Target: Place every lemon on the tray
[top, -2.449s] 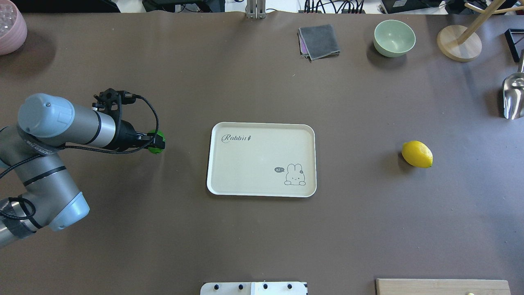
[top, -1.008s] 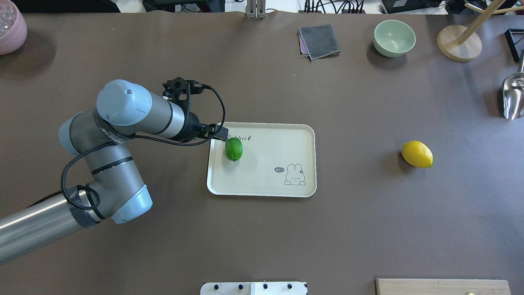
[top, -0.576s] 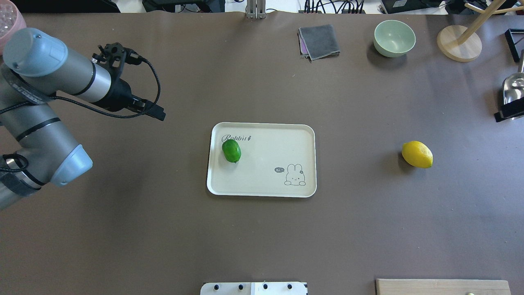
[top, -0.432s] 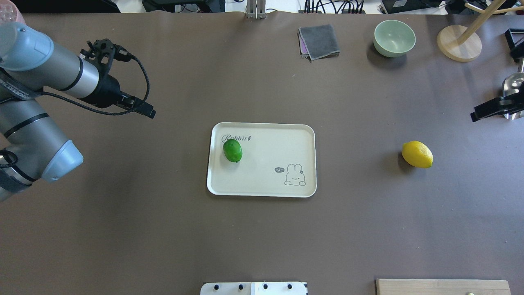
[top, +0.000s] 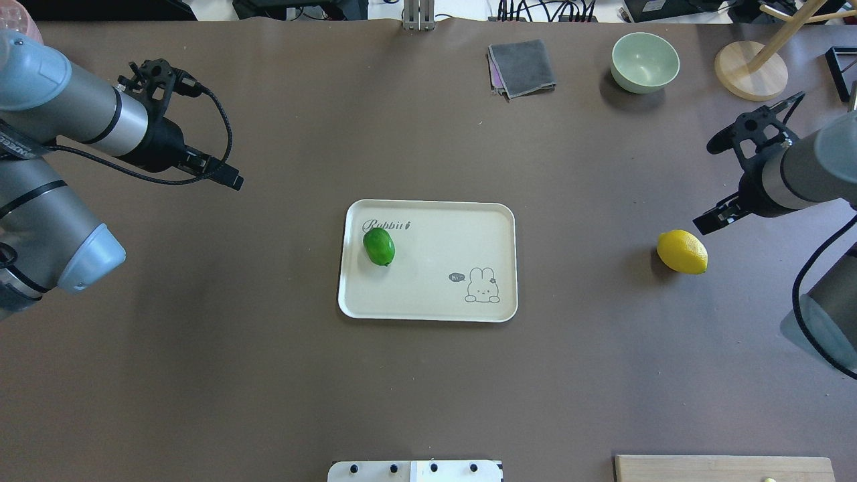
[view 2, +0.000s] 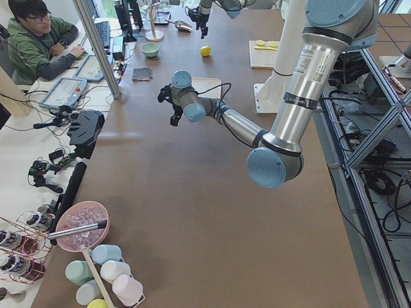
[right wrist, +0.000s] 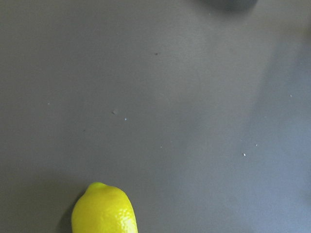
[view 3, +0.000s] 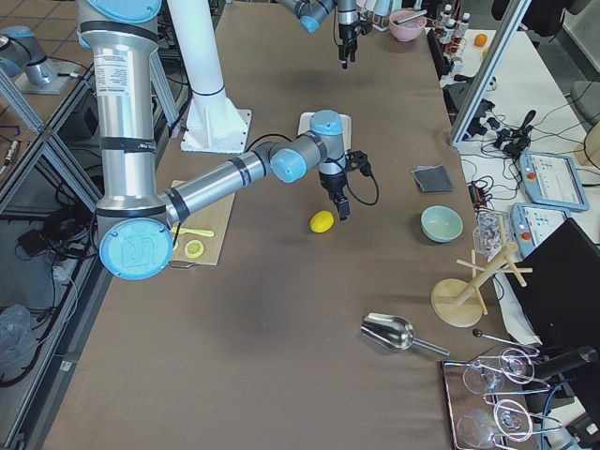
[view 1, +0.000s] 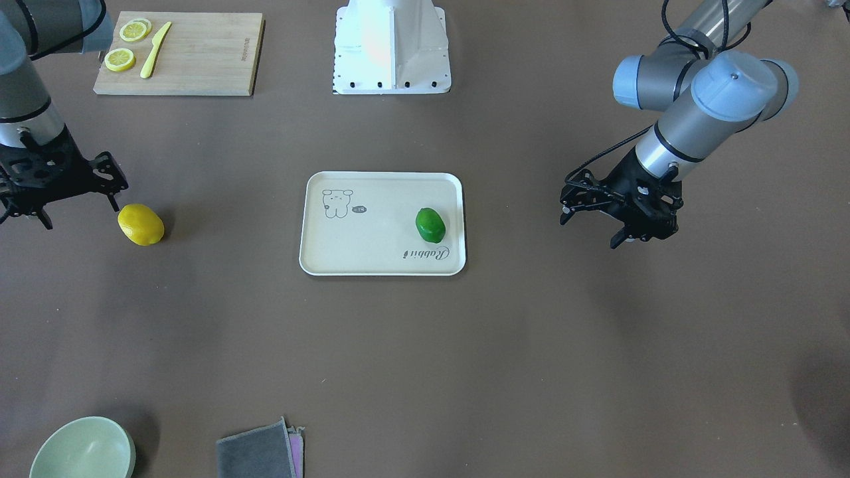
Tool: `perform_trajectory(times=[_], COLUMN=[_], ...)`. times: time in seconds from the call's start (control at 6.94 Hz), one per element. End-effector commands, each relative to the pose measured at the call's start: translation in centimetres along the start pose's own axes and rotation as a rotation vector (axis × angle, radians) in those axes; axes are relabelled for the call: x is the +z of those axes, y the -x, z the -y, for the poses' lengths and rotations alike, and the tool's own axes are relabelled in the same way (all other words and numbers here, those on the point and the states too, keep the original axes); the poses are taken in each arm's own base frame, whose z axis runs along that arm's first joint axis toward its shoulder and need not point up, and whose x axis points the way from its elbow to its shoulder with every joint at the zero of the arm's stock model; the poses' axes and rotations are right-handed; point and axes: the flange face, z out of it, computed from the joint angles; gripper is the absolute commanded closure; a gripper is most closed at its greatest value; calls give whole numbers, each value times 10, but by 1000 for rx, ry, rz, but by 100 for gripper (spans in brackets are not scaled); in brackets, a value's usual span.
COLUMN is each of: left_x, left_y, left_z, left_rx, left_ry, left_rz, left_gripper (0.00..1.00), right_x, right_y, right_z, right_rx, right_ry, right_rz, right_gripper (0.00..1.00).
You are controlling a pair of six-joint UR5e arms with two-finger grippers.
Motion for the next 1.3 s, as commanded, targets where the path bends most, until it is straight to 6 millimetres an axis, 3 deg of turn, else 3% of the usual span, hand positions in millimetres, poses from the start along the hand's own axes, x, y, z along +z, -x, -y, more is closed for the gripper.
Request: perform_trajectory(times=[0.0,0.29,0.58,0.72,0.86,1.01,1.15], left_x=[0,-1,0,-1,-1,0,0], left_y=[0,0,0,-1,-2,-2,-3], left_z=[0,0,0,0,0,1,1], left_rx=[-1,0,-1,-1,1,0,0], left_ry=[-1,-1,1,1,2,1,0], left_rz=[1,-1,-2,-6,-6,-5,-6], left_gripper=[2,2,2,2,2,2,2], right_x=[14,37,90,103,101,98,97], right_y=[35,41,26,23,26,27,29], right_z=[-7,-14,-22,-23,-20,-20,-20], right_rx=[-98,-105,-127,-119,-113,-113,-111], right_ry=[47,94,64,72,67,65,78], right_rz=[77,144,156,154,160,166,184], right_gripper=[0,0,0,0,0,22,94])
